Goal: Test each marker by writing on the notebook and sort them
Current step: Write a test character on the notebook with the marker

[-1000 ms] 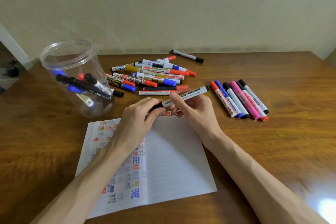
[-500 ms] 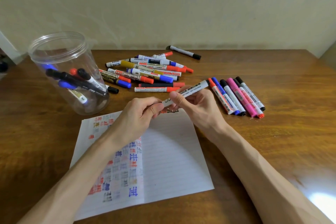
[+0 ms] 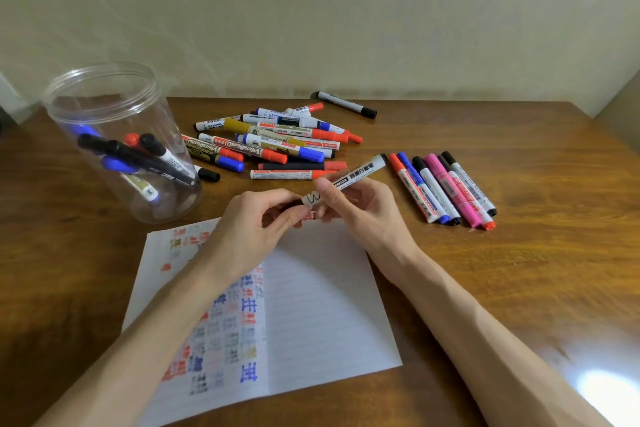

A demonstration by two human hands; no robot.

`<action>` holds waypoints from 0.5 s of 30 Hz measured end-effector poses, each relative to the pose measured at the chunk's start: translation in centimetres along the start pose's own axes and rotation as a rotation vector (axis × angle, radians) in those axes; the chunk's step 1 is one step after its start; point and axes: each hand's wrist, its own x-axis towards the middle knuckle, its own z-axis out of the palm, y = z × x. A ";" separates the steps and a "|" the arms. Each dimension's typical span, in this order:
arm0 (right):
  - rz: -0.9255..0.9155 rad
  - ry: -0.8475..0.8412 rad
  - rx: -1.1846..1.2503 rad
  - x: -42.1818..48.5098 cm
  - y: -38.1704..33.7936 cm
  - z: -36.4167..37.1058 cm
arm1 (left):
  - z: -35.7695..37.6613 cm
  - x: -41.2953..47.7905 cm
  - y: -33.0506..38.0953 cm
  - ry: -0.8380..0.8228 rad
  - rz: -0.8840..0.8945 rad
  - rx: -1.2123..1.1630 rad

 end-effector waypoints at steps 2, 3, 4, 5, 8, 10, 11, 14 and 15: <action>-0.005 0.043 -0.043 -0.1 0.0 0.5 | 0.1 -0.1 0.0 0.045 0.038 0.063; -0.011 0.066 -0.056 -0.1 0.0 0.6 | 0.2 -0.2 0.0 0.046 0.073 0.088; -0.014 0.083 -0.066 -0.1 -0.1 0.6 | 0.3 -0.3 0.0 0.045 0.106 0.116; -0.016 0.091 -0.077 0.0 -0.1 0.6 | 0.5 -0.3 0.1 0.045 0.127 0.140; -0.007 0.086 -0.094 -0.1 -0.2 0.1 | 0.7 -0.2 0.2 0.032 0.103 0.139; -0.009 0.076 -0.098 0.0 -0.3 -0.2 | 0.7 0.1 0.2 -0.004 0.069 0.114; -0.011 0.073 -0.102 0.0 -0.3 -0.3 | 0.7 0.3 0.2 -0.023 0.056 0.099; -0.013 0.062 -0.113 0.0 -0.3 -0.3 | 0.6 0.3 0.2 -0.056 0.031 0.049; -0.014 0.055 -0.116 0.0 -0.3 -0.3 | 0.6 0.3 0.2 -0.063 0.027 0.037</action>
